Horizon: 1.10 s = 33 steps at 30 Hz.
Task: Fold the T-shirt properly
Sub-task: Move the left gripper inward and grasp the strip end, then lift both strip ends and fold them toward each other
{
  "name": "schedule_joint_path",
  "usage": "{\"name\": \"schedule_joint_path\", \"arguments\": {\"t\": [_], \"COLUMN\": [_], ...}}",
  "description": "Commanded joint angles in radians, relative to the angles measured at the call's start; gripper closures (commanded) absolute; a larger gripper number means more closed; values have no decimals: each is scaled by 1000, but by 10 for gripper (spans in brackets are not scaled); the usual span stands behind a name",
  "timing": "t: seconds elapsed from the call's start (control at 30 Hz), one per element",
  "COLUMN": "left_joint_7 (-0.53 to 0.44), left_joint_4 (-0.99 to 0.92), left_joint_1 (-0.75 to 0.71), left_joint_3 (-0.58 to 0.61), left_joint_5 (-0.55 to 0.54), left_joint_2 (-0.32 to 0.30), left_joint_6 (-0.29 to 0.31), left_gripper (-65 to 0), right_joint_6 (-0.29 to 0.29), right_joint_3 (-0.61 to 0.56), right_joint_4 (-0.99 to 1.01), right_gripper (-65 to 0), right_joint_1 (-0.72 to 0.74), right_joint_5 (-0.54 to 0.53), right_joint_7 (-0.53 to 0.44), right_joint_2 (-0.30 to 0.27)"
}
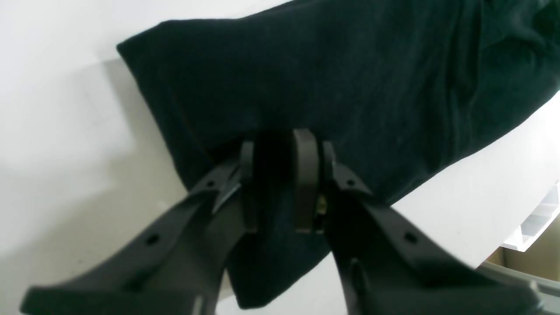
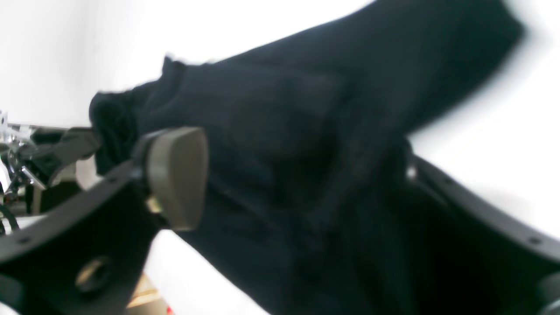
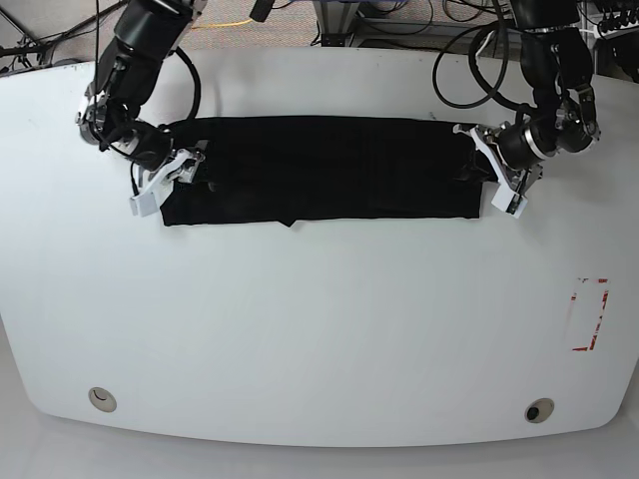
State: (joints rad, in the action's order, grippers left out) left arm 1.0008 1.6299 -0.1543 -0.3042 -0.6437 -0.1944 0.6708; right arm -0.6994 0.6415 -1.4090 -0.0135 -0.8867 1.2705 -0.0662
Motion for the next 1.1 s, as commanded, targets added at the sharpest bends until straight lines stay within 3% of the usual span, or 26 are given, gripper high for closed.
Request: {"name": "schedule_joint_path", "arguments": {"t": [0.0,0.07,0.13,0.27,0.53,0.63,0.83,1.07], "left_joint_7": [-17,-18,-18,-17,-21,-21,-17,-15], "left_joint_4": [-27,-63,-104,-133,-133,-135,-136,-136], "left_joint_1": [14,17,32,51,52,52,52,52], "left_joint_3": [-3,-2,-2,-2,122,144,145,221], "left_joint_5": [25,54,78,98,95,101,103,98], "left_joint_2": [-6,6,39,60,91,143,220,257], "left_joint_6": [4,4,8,10,5,5,5,7], "left_gripper": [-93,-94,-94,-94,-94,-94,-94,-94], "right_joint_6": [1,1,1,1,1,1,1,1], "right_joint_3": [5,5,7,7,5,4,-50,-147], "right_joint_4": [-63,-89,-108,-135,-287,-324,-382,-431], "right_gripper": [-355,-262,-120,0,0,0,0,0], "right_joint_1": [5,5,5,8,1,-1,-19,-29], "right_joint_5": [-10,-10,-10,-12,-35,-70,-117,-127], "right_joint_7": [2,2,2,2,24,48,50,50], "right_joint_2": [13,19,15,-31,-134,-148,-140,-40]}}
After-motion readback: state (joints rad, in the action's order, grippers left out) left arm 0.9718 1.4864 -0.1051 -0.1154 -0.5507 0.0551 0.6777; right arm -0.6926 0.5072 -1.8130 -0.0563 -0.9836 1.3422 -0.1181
